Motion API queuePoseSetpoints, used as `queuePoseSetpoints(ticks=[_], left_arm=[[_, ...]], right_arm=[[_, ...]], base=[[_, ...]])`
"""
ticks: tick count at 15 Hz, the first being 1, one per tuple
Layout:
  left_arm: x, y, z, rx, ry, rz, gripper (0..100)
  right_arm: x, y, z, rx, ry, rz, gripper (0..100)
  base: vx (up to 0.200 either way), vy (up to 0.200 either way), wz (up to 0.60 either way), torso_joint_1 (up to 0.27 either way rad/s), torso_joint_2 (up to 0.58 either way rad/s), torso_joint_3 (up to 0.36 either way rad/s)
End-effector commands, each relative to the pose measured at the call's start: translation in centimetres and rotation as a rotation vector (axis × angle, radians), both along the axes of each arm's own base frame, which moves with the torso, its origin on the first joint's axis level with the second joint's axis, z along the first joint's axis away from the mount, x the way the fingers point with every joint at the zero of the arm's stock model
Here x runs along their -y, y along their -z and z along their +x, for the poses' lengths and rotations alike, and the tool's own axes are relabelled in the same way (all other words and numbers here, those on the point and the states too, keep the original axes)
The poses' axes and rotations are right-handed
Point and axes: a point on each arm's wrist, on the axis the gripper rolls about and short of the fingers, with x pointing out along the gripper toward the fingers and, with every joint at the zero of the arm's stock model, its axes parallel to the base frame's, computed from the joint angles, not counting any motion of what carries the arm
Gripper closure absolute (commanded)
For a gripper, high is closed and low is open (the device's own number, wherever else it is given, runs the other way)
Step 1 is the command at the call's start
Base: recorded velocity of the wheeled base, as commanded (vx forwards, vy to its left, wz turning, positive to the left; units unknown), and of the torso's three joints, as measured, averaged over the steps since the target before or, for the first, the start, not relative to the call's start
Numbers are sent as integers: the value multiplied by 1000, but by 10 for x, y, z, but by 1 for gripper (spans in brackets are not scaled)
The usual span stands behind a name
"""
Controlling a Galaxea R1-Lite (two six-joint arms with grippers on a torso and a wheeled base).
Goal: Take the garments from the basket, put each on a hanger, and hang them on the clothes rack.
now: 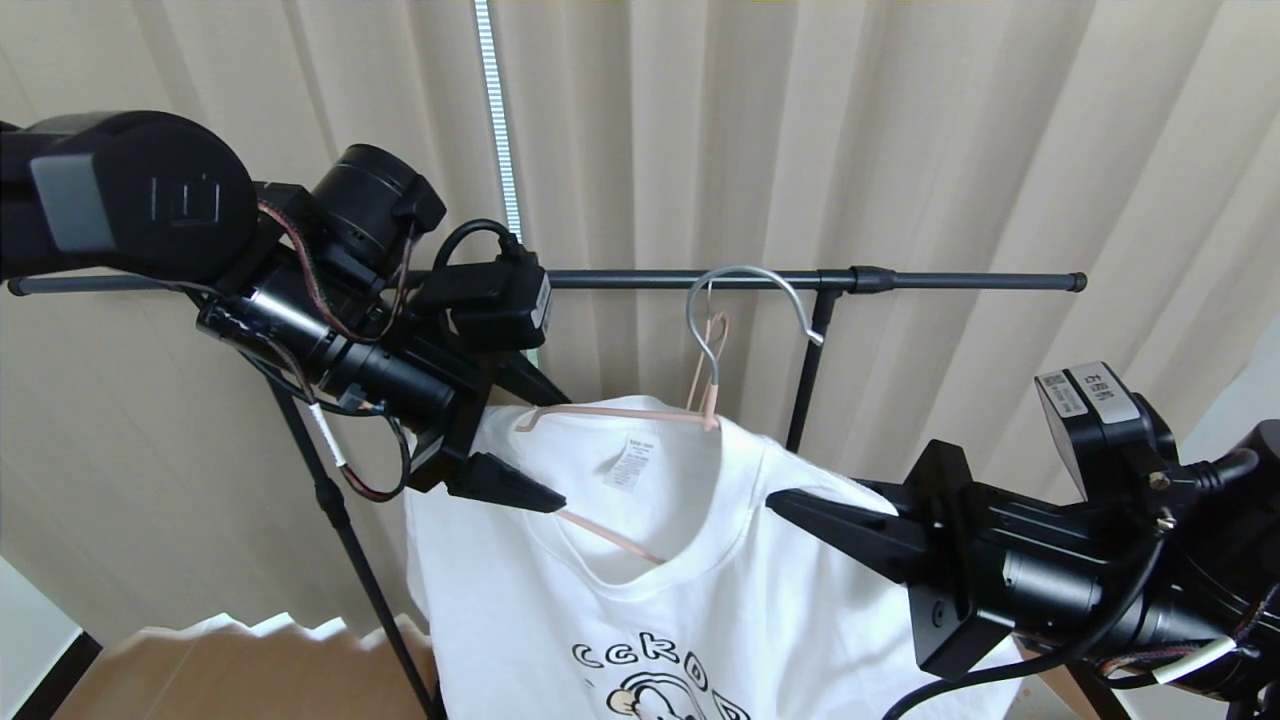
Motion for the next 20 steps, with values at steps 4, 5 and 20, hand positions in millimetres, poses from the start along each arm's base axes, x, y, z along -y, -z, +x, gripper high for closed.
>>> queuePoseSetpoints(ticks=[4,5,20], left_arm=[[-1,2,-2,-8,0,4,100],[-1,2,-2,-9,0,5,100],[-5,-3,-6,2,-12,-4,100]], right_arm=[[-1,0,1,3,0,2,100],[-1,-1,1,5,0,4,100],[-1,8,9,-20,20,-22,0]], base=[[0,0,0,0,0,0],[0,0,0,0,0,0],[0,0,0,0,0,0]])
